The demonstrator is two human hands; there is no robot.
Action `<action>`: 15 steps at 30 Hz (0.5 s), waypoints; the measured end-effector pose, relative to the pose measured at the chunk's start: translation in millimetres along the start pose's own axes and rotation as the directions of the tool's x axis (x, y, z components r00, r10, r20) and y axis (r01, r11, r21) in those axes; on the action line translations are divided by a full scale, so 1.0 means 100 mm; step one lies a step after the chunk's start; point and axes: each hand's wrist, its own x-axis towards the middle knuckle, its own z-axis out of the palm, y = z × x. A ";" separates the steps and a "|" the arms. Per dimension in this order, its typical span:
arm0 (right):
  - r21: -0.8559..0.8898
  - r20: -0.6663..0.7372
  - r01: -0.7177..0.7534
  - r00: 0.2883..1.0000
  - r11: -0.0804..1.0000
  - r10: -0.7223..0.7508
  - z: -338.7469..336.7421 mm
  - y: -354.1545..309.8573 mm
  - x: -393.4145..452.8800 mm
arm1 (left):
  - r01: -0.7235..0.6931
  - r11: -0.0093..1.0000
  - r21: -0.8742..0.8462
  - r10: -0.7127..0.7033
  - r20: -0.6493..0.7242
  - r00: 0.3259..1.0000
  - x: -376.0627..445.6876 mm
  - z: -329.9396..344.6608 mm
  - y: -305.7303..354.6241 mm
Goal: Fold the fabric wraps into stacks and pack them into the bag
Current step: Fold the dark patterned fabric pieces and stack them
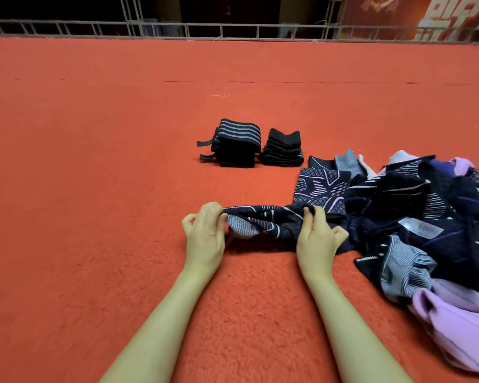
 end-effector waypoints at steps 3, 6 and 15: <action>-0.018 -0.002 0.016 1.000 1.000 -0.016 -0.01 0.02 0.02 | 0.124 0.992 0.004 -0.123 -0.064 0.990 -0.01 -0.05 -0.01; -0.075 0.057 0.029 0.998 0.997 -0.025 0.00 0.03 0.08 | 0.196 0.981 0.005 -0.195 -0.070 0.978 0.00 -0.06 -0.03; -0.082 0.302 0.552 0.807 0.829 -0.507 0.03 -0.11 -0.09 | 0.275 0.961 -0.042 -0.274 0.036 0.961 0.03 -0.06 0.01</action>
